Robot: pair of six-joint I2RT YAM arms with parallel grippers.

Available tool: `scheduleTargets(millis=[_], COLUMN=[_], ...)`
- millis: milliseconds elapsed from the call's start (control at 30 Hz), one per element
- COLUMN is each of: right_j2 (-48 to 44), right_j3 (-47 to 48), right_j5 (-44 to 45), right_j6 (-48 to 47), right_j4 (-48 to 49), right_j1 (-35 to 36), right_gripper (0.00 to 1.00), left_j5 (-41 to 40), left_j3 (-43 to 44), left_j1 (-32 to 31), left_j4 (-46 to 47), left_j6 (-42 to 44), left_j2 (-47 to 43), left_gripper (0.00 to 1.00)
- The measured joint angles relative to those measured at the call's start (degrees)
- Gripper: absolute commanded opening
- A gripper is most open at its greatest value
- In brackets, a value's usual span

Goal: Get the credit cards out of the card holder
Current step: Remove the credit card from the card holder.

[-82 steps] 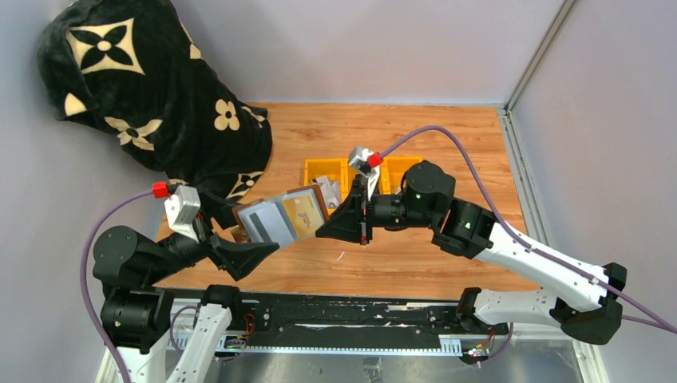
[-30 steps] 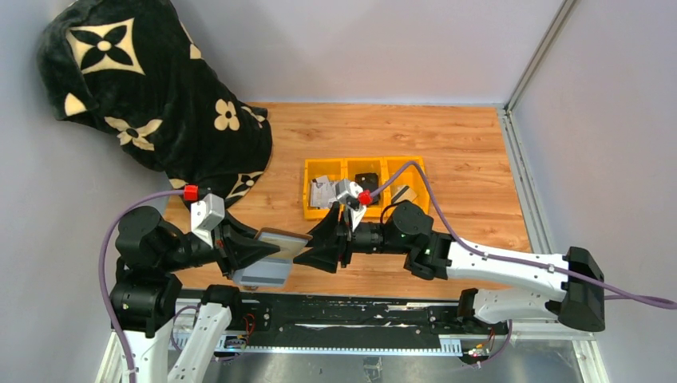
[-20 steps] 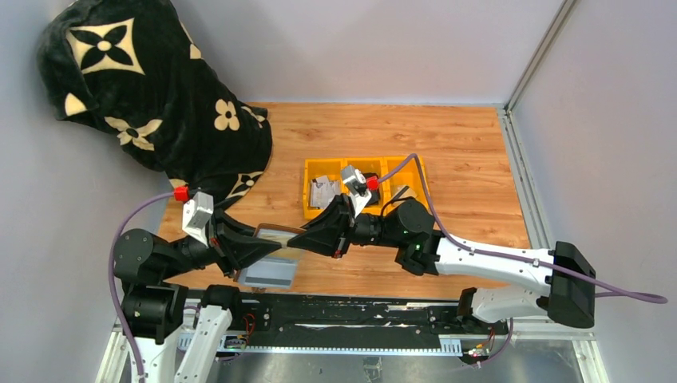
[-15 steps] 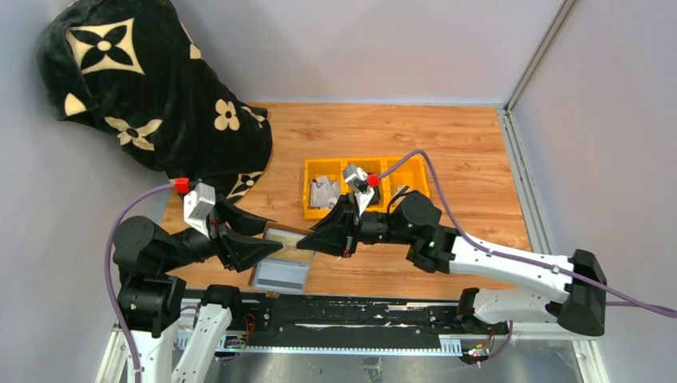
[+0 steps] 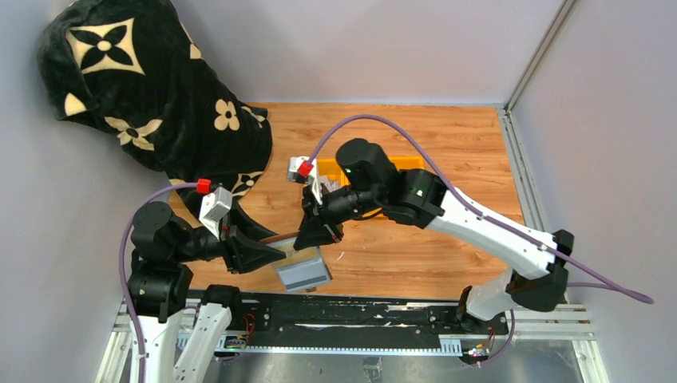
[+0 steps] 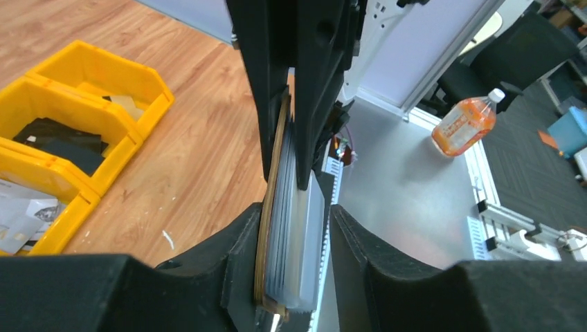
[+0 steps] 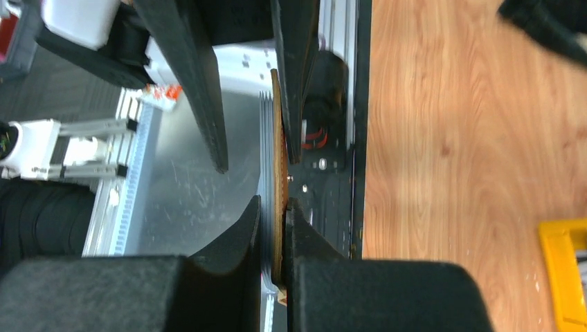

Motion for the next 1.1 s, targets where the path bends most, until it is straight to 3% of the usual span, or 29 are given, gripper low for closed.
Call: scheduleTargets(millis=[100, 333, 500, 567, 700, 800, 900, 1100], right_j2=[3.7, 7.1, 9.9, 11.0, 12.2, 11.3, 6.0, -7.7], right_j3=[3.4, 9.5, 13.6, 14.8, 15.4, 11.6, -0.5, -28.2], right_j5=[-0.3, -0.1, 0.1, 0.2, -0.2, -2.3, -5.9, -9.8], right_j6=[-3.0, -7.4, -10.3, -10.9, -11.1, -7.7, -1.0, 19.3], right_j4=[-6.9, -15.5, -19.9, -22.2, -24.4, -18.3, -4.7, 29.4], right_j1=[0.0, 0.0, 0.0, -0.4, -2.0, -4.1, -7.2, -11.5], right_gripper=[0.00, 0.00, 0.00, 0.10, 0.33, 0.44, 0.51, 0.49], left_j5=[0.6, 1.9, 0.5, -1.0, -4.6, -7.4, -10.1, -14.1], left_j3=[-1.6, -7.0, -7.2, -7.1, -7.1, -6.6, -5.8, -5.3], left_j1=[0.0, -1.5, -5.5, -7.8, -10.6, -11.3, -11.4, -11.4], left_j4=[-0.3, -0.7, -2.2, -3.3, -4.4, -5.2, -6.0, -2.4], left_j6=[0.9, 2.4, 5.4, 6.9, 9.4, 11.0, 11.6, 7.2], left_j2=[0.3, 1.4, 3.3, 4.5, 6.7, 7.5, 8.0, 8.3], left_gripper=[0.30, 0.28, 0.09, 0.00, 0.00, 0.00, 0.00, 0.00])
